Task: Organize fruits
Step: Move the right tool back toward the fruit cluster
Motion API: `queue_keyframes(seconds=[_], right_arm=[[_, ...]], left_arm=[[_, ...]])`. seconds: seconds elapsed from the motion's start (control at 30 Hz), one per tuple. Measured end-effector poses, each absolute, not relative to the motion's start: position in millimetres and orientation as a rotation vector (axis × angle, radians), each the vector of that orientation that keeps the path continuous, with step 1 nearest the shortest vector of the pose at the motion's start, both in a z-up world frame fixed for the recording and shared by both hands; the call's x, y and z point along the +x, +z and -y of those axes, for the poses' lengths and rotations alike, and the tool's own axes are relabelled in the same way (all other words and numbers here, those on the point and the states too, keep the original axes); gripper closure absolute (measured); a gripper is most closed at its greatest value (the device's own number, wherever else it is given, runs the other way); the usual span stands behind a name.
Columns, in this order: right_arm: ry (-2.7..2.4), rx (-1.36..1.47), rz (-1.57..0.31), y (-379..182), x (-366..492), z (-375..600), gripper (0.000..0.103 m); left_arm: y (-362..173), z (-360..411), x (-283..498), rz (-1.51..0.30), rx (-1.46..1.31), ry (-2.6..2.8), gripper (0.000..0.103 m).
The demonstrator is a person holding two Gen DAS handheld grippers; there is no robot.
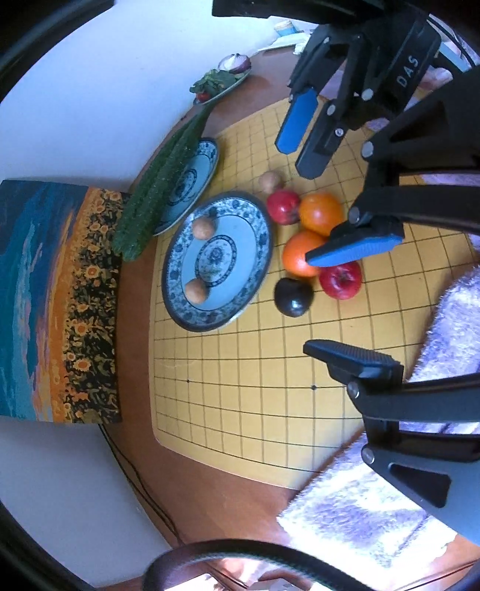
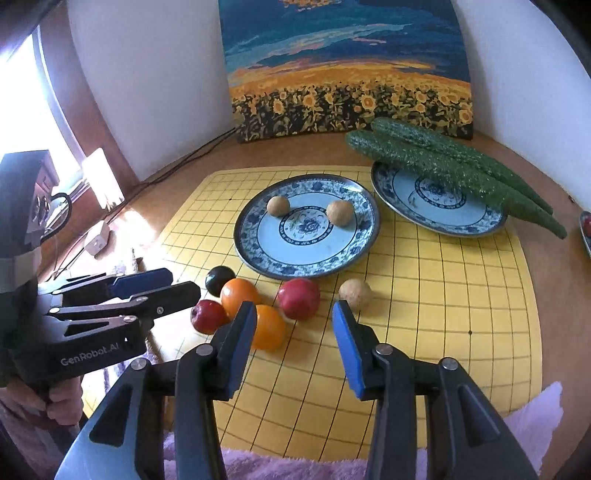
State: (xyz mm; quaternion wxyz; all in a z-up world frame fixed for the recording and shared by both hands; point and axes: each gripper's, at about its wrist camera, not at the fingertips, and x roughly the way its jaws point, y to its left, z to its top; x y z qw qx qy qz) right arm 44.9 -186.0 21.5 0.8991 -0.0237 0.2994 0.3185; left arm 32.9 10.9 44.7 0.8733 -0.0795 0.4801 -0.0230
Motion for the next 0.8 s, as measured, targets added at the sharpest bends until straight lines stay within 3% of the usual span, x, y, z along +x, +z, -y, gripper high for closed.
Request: queue_keyframes(seconds=[0.8], right_arm=[[0.612, -0.020, -0.675, -5, 42, 198, 0.059]], left_arm=[[30, 3, 15, -1.010, -0.155, -0.107, 0.056]])
